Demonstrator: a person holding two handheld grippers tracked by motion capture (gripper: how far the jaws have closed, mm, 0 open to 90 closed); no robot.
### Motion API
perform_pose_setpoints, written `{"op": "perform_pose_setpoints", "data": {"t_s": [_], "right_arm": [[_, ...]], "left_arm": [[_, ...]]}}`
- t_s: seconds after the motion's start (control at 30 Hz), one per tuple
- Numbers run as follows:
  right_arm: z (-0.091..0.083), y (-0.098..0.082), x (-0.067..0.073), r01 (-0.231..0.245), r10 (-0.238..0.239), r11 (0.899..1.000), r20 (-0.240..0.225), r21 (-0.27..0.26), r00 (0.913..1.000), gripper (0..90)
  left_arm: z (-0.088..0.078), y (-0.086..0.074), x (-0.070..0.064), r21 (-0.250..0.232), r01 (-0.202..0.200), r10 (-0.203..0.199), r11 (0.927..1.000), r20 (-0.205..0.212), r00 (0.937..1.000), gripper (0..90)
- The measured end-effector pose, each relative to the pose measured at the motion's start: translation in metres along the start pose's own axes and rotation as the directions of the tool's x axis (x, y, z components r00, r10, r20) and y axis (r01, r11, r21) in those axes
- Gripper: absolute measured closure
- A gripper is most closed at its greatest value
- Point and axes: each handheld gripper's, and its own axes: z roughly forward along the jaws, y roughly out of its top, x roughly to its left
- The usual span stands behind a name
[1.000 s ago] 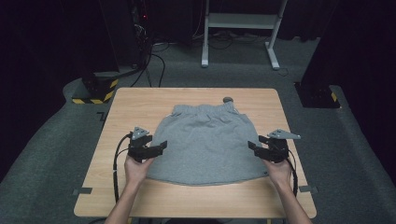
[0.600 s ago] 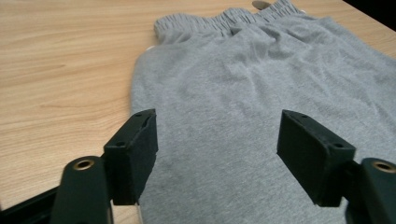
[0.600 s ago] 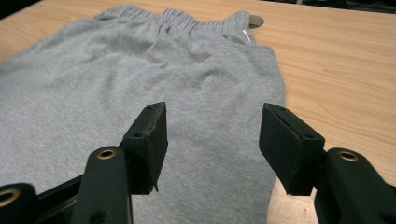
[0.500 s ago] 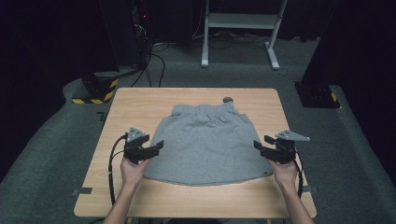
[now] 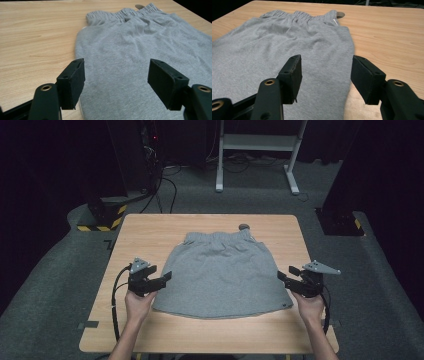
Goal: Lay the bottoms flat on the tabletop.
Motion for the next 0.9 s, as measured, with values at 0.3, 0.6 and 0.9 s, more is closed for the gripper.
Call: {"op": "perform_pose_setpoints", "data": {"t_s": [0.3, 0.6, 0.9], "right_arm": [[-0.007, -0.002, -0.004, -0.014, 0.014, 1.0, 0.007, -0.014, 0.9999, 42.1], [-0.012, -0.008, -0.007, -0.014, 0.014, 1.0, 0.016, -0.015, 0.9998, 42.1], [-0.026, -0.013, -0.012, -0.03, 0.031, 0.999, 0.024, -0.034, 0.9992, 42.2]], "left_arm": [[-0.008, -0.002, 0.003, -0.009, 0.003, -0.003, 1.0, -0.018, 0.9998, 29.9], [-0.015, -0.005, 0.005, -0.014, 0.006, -0.006, 0.9999, -0.024, 0.9997, 29.8], [-0.021, -0.011, 0.01, -0.005, 0.024, -0.024, 0.9997, -0.035, 0.9991, 29.7]]}}
